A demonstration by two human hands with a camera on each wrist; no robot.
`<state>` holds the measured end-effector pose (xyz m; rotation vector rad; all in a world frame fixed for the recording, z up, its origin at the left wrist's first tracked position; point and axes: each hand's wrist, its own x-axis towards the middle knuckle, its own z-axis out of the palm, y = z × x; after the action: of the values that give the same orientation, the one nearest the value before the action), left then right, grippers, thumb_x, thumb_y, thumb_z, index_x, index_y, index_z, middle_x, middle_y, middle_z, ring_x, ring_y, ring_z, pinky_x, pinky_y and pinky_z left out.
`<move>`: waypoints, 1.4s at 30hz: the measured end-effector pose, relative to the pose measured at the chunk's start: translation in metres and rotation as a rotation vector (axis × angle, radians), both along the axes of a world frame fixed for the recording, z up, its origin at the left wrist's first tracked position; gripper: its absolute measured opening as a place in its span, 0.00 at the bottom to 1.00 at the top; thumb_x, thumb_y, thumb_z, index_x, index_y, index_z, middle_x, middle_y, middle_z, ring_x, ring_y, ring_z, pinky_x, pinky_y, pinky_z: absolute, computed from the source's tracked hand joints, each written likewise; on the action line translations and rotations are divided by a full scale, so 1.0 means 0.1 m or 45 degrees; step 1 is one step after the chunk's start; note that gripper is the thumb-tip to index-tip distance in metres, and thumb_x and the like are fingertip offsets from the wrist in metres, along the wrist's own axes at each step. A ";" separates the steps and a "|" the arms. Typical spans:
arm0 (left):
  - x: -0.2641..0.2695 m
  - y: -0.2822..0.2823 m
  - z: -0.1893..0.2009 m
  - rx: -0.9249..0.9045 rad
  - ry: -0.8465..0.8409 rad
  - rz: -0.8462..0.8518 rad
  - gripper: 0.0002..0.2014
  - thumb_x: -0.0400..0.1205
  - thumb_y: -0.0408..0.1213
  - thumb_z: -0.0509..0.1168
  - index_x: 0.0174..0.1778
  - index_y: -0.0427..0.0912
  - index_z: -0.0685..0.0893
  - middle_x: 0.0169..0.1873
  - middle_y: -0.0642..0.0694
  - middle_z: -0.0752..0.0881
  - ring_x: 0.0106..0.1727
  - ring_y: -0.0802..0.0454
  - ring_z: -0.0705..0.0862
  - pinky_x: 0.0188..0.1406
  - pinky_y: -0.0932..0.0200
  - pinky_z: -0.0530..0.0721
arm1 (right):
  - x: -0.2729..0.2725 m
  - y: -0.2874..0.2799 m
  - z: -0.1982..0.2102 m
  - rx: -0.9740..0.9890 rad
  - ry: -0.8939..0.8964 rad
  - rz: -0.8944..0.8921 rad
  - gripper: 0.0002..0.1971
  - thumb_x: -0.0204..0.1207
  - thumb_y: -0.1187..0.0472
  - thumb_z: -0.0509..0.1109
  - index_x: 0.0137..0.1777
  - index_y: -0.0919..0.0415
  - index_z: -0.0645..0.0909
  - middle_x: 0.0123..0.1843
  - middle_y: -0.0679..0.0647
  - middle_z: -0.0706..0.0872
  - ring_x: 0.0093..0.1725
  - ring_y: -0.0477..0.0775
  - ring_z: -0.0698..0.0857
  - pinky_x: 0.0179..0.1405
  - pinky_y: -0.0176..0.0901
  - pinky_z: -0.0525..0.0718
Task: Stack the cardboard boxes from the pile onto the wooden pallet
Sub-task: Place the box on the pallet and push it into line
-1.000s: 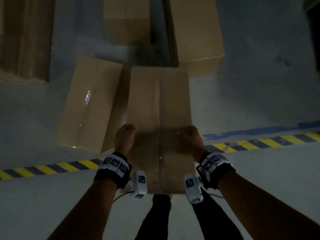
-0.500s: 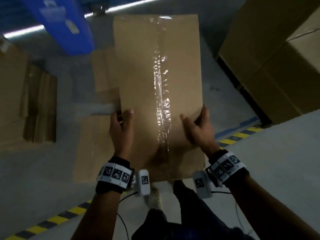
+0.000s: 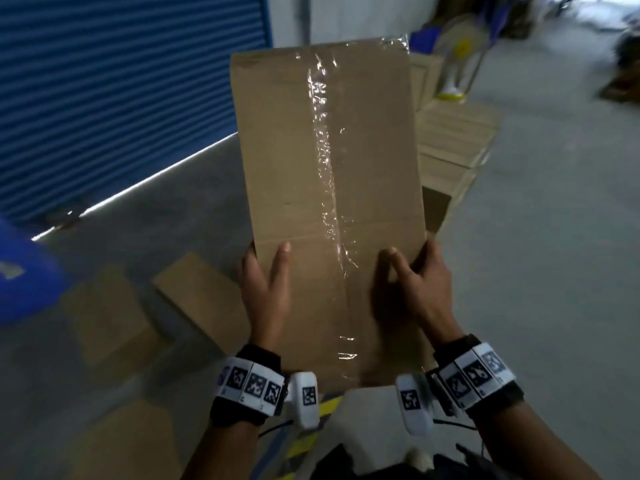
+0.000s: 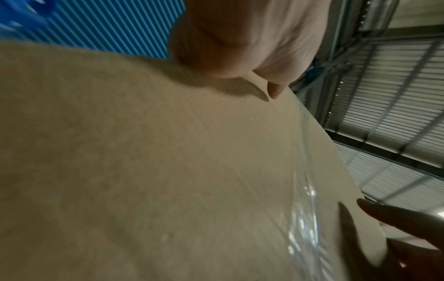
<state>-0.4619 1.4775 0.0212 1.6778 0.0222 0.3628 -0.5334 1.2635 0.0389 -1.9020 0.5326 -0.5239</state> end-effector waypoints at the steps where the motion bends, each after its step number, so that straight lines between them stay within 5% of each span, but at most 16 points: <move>1: 0.04 -0.23 0.04 0.017 -0.013 -0.064 0.28 0.81 0.58 0.69 0.71 0.44 0.82 0.61 0.52 0.86 0.63 0.64 0.84 0.67 0.56 0.83 | -0.04 -0.20 0.02 0.001 -0.012 -0.033 0.33 0.79 0.45 0.72 0.80 0.54 0.67 0.68 0.50 0.83 0.61 0.49 0.82 0.58 0.45 0.81; 2: 0.09 -0.46 0.05 0.031 -0.017 -0.113 0.29 0.81 0.58 0.69 0.72 0.43 0.81 0.60 0.52 0.86 0.61 0.67 0.83 0.66 0.60 0.83 | -0.10 -0.40 0.03 -0.003 -0.019 -0.066 0.32 0.78 0.46 0.73 0.78 0.55 0.68 0.67 0.49 0.83 0.60 0.50 0.83 0.56 0.43 0.80; 6: 0.26 -1.51 0.02 0.185 -0.044 -0.223 0.39 0.75 0.71 0.65 0.74 0.45 0.77 0.67 0.46 0.84 0.66 0.50 0.84 0.65 0.43 0.85 | -0.25 -1.29 0.01 -0.037 -0.023 -0.204 0.30 0.75 0.46 0.76 0.72 0.55 0.70 0.61 0.48 0.85 0.54 0.49 0.85 0.50 0.40 0.80; 9: 0.31 -2.36 0.02 0.295 -0.019 -0.288 0.46 0.74 0.74 0.62 0.81 0.45 0.70 0.74 0.43 0.80 0.72 0.46 0.81 0.67 0.40 0.84 | -0.30 -2.04 0.02 -0.072 -0.007 -0.285 0.33 0.74 0.48 0.78 0.74 0.56 0.69 0.58 0.46 0.81 0.51 0.48 0.82 0.48 0.38 0.77; 13: 0.37 -3.46 0.10 0.312 0.007 -0.402 0.45 0.79 0.65 0.68 0.87 0.45 0.62 0.82 0.41 0.71 0.80 0.45 0.72 0.76 0.46 0.75 | -0.33 -3.04 0.07 -0.136 0.022 -0.389 0.36 0.72 0.45 0.79 0.75 0.55 0.67 0.60 0.48 0.82 0.51 0.50 0.82 0.50 0.44 0.82; 15: 0.46 -3.93 0.13 0.280 0.004 -0.445 0.43 0.81 0.58 0.71 0.86 0.42 0.62 0.81 0.41 0.73 0.79 0.48 0.73 0.71 0.53 0.75 | -0.28 -3.50 0.13 -0.155 0.023 -0.435 0.36 0.72 0.45 0.79 0.75 0.55 0.68 0.62 0.51 0.84 0.53 0.52 0.84 0.51 0.44 0.81; 19: 0.75 -4.72 0.08 0.215 0.009 -0.502 0.50 0.71 0.70 0.67 0.86 0.44 0.64 0.78 0.42 0.76 0.76 0.46 0.77 0.72 0.43 0.80 | -0.02 -4.29 0.17 -0.169 0.034 -0.473 0.35 0.73 0.46 0.79 0.75 0.56 0.68 0.63 0.51 0.84 0.56 0.54 0.86 0.50 0.41 0.80; 24: 1.46 -5.63 -0.09 0.170 0.057 -0.576 0.47 0.76 0.62 0.71 0.87 0.46 0.60 0.82 0.42 0.71 0.80 0.44 0.72 0.76 0.42 0.76 | 0.63 -5.16 0.00 -0.173 0.026 -0.487 0.35 0.72 0.47 0.80 0.75 0.56 0.69 0.57 0.46 0.82 0.52 0.49 0.84 0.52 0.42 0.82; 28: 2.32 -6.43 -0.25 0.155 0.030 -0.608 0.47 0.74 0.68 0.68 0.86 0.48 0.64 0.81 0.44 0.73 0.79 0.46 0.74 0.73 0.41 0.79 | 1.45 -5.91 -0.11 -0.221 0.018 -0.506 0.36 0.73 0.48 0.79 0.76 0.57 0.68 0.58 0.44 0.80 0.52 0.48 0.83 0.52 0.41 0.81; 35: 3.75 -7.74 -0.09 0.183 0.084 -0.665 0.41 0.83 0.51 0.70 0.89 0.46 0.57 0.86 0.44 0.63 0.84 0.48 0.64 0.71 0.58 0.67 | 2.84 -7.15 0.10 -0.232 0.043 -0.572 0.35 0.75 0.48 0.78 0.77 0.58 0.68 0.67 0.55 0.84 0.56 0.51 0.84 0.55 0.42 0.81; 42: 4.80 -8.83 -0.14 0.191 0.073 -0.692 0.45 0.80 0.57 0.70 0.88 0.46 0.57 0.86 0.44 0.64 0.85 0.47 0.64 0.75 0.55 0.67 | 3.84 -8.20 0.06 -0.176 0.007 -0.652 0.32 0.76 0.49 0.77 0.77 0.56 0.70 0.67 0.54 0.84 0.55 0.48 0.83 0.54 0.41 0.80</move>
<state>0.0180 0.5940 0.0071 1.7635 -0.4201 -0.0964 -0.1489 0.4431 0.0446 -1.8935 1.0201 -0.9043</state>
